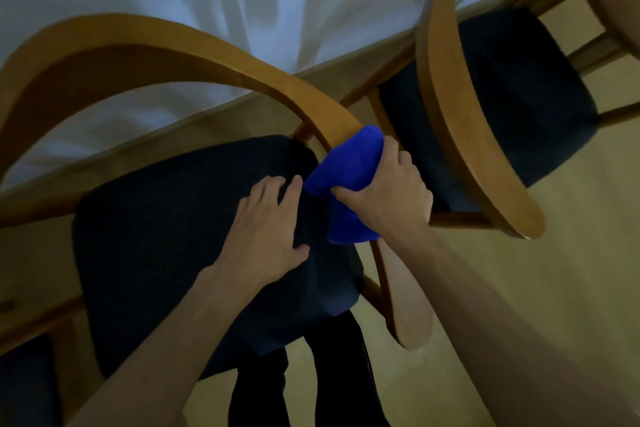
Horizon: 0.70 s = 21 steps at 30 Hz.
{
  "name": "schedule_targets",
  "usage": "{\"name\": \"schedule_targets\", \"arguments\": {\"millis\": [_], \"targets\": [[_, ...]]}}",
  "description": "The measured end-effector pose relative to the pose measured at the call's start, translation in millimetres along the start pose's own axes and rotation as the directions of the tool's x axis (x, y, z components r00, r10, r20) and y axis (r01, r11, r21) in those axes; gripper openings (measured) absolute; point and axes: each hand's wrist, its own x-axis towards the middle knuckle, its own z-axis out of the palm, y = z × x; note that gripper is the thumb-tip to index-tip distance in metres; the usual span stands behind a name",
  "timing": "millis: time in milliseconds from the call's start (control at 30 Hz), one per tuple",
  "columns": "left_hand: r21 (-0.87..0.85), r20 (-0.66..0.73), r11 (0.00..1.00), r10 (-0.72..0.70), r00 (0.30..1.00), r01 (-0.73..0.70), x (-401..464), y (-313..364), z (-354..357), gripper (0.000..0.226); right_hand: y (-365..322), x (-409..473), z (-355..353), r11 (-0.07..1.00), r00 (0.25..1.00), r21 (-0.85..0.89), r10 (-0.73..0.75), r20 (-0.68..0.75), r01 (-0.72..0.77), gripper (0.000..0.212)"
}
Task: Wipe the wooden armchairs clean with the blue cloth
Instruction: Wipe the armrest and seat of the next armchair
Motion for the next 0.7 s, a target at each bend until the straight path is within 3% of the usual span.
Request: {"name": "schedule_targets", "arguments": {"millis": [467,700], "targets": [[-0.013,0.176,0.996,0.089,0.980,-0.088,-78.1,10.2,55.2,0.100,75.3,-128.4,19.0,0.964,0.964,0.071,0.252,0.083,-0.258,0.110],[0.013,0.131,0.993,0.114,0.985,-0.117,-104.7,9.2,59.0,0.097,83.6,-158.1,19.2,0.961,0.960,0.074,0.256,0.114,-0.265,0.109]]}}
